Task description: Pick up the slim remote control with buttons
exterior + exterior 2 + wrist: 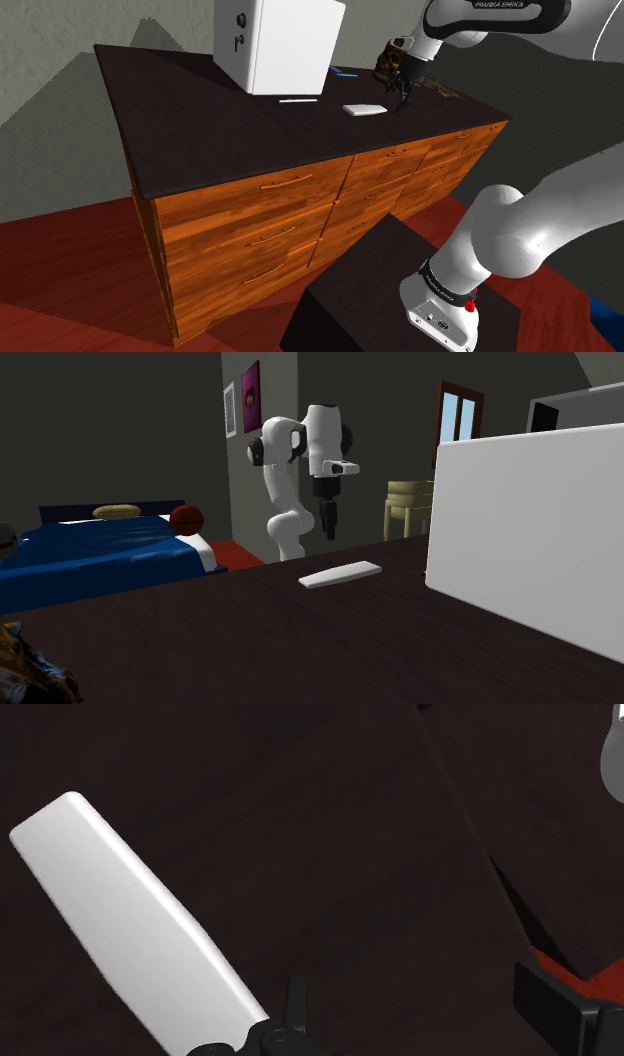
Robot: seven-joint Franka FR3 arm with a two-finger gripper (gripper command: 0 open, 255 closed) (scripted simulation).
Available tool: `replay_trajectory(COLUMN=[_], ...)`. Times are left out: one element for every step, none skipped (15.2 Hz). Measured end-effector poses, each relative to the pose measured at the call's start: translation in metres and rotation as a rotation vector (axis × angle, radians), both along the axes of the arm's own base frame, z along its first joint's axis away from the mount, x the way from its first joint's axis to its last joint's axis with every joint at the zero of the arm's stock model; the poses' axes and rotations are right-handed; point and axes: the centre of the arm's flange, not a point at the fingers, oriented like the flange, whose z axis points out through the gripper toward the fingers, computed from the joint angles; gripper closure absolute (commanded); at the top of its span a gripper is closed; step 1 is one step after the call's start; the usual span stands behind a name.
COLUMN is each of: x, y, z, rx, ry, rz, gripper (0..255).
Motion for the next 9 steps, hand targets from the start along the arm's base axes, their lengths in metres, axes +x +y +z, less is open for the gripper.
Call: replay_trajectory(x=[0.009,0.020,0.031,0.044,0.051,0.064,0.078,0.088,0.101], y=[-0.009,-0.017,-0.025,-0.032,-0.038,-0.044,-0.049,-0.057,-0.058], z=[0.000,-0.002,-0.005,-0.008,-0.011,-0.014,-0.016,-0.019,-0.021], rx=[-0.003,-0.007,-0.010,-0.015,-0.018,-0.023,-0.027,-0.031,-0.035], ry=[0.001,0.002,0.003,0.004,0.006,0.006,0.008,0.009,0.010], rz=[0.045,0.091,0.137,0.183,0.230,0.275,0.321,0.366,0.414], gripper=[0,0,0,0,0,0,0,0,0])
